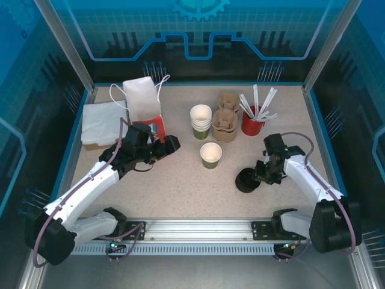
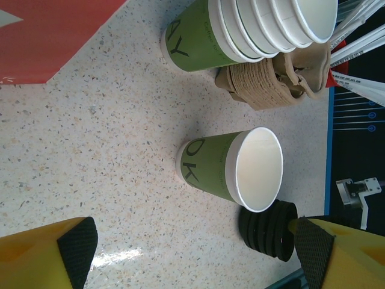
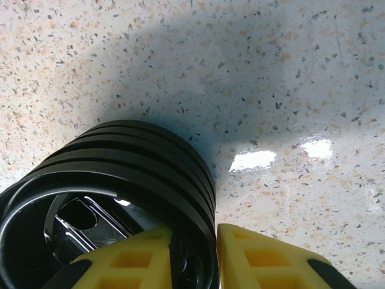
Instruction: Pack the takeout coffee
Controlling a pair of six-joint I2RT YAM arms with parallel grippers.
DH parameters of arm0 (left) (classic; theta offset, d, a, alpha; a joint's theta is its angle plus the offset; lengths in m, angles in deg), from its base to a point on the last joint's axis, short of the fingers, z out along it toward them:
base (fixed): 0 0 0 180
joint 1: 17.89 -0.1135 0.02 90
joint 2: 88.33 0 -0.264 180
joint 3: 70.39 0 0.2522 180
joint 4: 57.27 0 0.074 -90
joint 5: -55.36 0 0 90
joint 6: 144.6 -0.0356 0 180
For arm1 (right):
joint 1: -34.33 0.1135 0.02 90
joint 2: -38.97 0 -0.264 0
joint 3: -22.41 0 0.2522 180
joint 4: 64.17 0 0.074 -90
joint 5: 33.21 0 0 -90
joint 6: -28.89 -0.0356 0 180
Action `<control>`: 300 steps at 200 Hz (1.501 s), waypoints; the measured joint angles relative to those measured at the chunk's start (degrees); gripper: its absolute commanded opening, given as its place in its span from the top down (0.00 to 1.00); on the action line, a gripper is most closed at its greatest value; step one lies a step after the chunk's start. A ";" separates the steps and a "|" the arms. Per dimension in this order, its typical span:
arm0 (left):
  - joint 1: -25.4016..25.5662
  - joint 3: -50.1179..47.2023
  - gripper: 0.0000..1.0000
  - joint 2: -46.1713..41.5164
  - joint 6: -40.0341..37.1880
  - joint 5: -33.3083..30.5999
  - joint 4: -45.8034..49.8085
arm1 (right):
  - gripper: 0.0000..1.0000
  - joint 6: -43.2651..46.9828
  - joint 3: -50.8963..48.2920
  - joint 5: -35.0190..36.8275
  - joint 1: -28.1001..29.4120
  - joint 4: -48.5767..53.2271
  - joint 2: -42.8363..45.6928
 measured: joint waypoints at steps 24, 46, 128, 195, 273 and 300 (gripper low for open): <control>0.00 0.00 0.11 0.00 -0.24 0.00 0.02 | 0.73 0.02 0.00 -0.09 0.00 0.00 -0.22; 0.00 0.22 0.11 0.00 -0.26 0.00 0.13 | 0.78 0.00 0.00 -0.20 0.00 0.00 -0.22; 0.00 3.48 0.11 0.00 -2.03 0.02 1.60 | 0.85 0.42 0.11 0.02 0.00 0.96 1.97; 0.00 6.75 0.12 0.24 -3.32 3.98 2.21 | 0.85 0.46 3.74 -1.27 0.02 1.46 5.90; 5.86 17.46 0.10 9.14 -1.51 16.02 -0.48 | 0.86 -0.68 11.13 -1.57 8.46 -8.94 10.64; 8.48 20.87 0.09 13.11 -0.11 18.14 -2.21 | 0.86 -1.09 13.18 0.37 12.59 -14.14 10.21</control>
